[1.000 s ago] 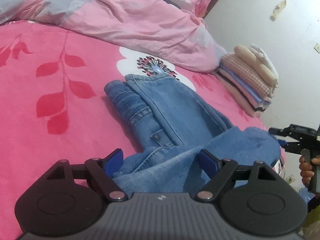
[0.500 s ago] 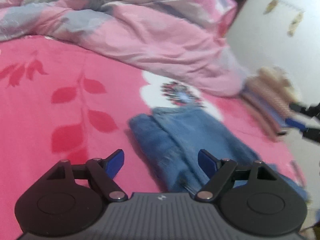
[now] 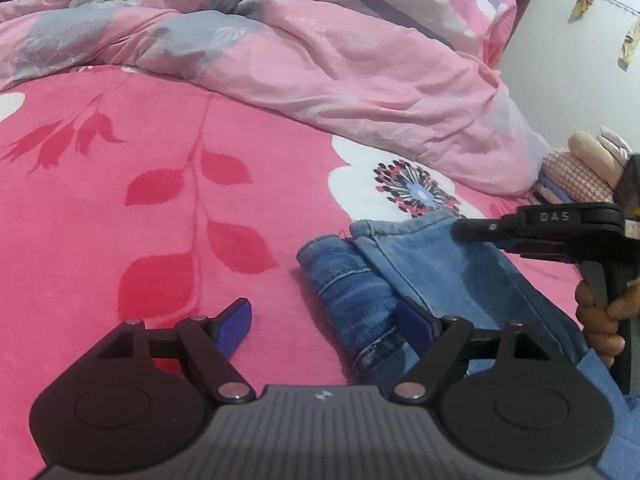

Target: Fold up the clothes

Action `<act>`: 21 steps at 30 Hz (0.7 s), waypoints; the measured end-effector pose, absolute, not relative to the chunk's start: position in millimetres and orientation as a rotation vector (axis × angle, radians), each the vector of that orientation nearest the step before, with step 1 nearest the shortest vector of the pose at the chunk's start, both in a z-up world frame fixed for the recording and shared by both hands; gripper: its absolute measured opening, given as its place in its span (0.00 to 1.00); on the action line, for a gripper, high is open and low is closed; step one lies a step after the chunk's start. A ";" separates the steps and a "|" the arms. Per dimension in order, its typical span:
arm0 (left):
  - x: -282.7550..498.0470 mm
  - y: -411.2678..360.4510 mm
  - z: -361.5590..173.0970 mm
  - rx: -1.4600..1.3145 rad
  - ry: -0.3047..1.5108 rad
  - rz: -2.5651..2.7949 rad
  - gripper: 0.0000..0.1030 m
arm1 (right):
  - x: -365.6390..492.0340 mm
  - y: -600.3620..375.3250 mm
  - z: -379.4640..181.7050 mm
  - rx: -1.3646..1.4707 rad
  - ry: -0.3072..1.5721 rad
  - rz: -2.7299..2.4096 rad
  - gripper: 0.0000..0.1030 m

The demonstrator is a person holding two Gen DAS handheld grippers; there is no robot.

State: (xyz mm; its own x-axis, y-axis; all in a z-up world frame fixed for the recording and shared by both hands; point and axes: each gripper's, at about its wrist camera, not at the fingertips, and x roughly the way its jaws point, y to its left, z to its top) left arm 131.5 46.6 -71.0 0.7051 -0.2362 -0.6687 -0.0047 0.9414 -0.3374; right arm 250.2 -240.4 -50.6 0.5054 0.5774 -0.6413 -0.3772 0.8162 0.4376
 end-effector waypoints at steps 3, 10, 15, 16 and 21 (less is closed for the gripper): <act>133.0 45.4 -70.5 -0.337 0.785 -0.121 0.79 | 241.9 -241.5 -46.4 0.259 0.805 0.607 0.09; 125.9 47.2 -65.6 -0.365 0.794 -0.109 0.77 | 199.5 -254.4 -7.3 0.329 0.612 0.632 0.04; 119.4 49.8 -59.6 -0.354 0.806 -0.095 0.76 | 149.9 -310.2 31.3 0.516 0.445 0.597 0.03; 118.4 50.8 -58.3 -0.359 0.807 -0.094 0.76 | 138.7 -324.3 38.5 0.546 0.414 0.583 0.03; 113.7 53.2 -52.1 -0.383 0.816 -0.106 0.76 | 69.8 -418.2 62.7 0.695 0.237 0.423 0.02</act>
